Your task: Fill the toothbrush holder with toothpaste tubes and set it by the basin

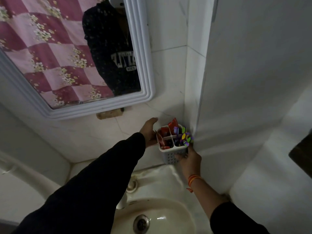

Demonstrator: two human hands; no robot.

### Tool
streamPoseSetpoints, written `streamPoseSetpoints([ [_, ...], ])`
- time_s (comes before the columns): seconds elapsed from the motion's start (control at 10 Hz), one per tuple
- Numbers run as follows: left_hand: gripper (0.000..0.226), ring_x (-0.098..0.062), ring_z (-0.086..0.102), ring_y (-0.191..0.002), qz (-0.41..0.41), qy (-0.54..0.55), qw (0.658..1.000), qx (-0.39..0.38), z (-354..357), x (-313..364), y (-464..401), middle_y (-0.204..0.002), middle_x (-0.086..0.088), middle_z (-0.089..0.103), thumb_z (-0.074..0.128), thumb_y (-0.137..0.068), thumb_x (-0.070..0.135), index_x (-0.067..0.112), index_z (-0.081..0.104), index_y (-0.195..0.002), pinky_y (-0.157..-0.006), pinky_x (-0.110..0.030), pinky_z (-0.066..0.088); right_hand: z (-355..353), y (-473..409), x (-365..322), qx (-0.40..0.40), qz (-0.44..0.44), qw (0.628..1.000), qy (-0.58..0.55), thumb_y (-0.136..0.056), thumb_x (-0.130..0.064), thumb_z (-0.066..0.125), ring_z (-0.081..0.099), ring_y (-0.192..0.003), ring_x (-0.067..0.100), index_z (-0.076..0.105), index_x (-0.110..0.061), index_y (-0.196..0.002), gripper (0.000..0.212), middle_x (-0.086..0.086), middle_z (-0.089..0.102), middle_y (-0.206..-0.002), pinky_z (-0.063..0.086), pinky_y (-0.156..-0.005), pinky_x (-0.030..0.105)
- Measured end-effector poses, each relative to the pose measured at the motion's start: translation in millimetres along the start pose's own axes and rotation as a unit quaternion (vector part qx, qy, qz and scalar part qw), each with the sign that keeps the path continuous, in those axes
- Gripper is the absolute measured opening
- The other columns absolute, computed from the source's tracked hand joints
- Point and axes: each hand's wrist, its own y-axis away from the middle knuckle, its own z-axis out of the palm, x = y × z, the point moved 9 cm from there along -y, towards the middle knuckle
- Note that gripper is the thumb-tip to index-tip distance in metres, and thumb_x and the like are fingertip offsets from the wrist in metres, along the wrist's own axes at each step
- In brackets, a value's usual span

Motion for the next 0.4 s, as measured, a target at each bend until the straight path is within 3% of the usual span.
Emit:
streamPoseSetpoints([
  [0.1,0.038,-0.013,0.051,-0.029,-0.003,0.011,1.000,-0.002,7.4,-3.8,7.0,-0.041,-0.008,0.050,0.042,-0.104,0.044,0.009,0.057,-0.101,-0.044,-0.021,0.046,2.9,3.3,-0.5,0.022,0.017,0.999,-0.024,-0.077,0.002,0.076,0.067,-0.108,0.031,0.050,-0.012,-0.145,0.074,0.018,0.071,-0.116,0.053,-0.096,0.035],
  [0.2,0.050,-0.012,0.051,-0.028,0.006,0.026,0.999,-0.018,14.1,-6.8,10.7,-0.032,-0.004,0.051,0.038,-0.106,0.039,0.004,0.051,-0.074,-0.036,-0.014,0.043,6.3,1.0,0.7,0.010,0.029,0.999,-0.030,-0.078,0.002,0.076,0.066,-0.111,0.030,0.049,-0.013,-0.146,0.074,0.017,0.070,-0.120,0.050,-0.097,0.032],
  [0.3,0.051,-0.021,0.061,-0.064,0.001,0.055,0.998,0.008,3.9,-14.6,-6.8,-0.068,-0.015,0.067,0.046,-0.103,0.044,-0.004,0.061,-0.099,-0.057,-0.026,0.051,6.9,-0.7,5.1,-0.012,0.037,0.999,-0.027,-0.077,-0.005,0.079,0.067,-0.110,0.028,0.049,-0.016,-0.147,0.077,0.013,0.070,-0.121,0.051,-0.097,0.030],
  [0.4,0.056,-0.023,0.057,-0.078,0.036,0.070,0.995,0.065,-15.4,-18.8,-10.7,-0.094,-0.013,0.060,0.054,-0.098,0.046,-0.002,0.056,-0.127,-0.068,-0.031,0.048,-5.8,12.4,7.6,0.017,0.056,0.998,-0.001,-0.079,-0.015,0.079,0.067,-0.109,0.029,0.054,-0.016,-0.142,0.068,0.011,0.072,-0.118,0.052,-0.096,0.030],
])
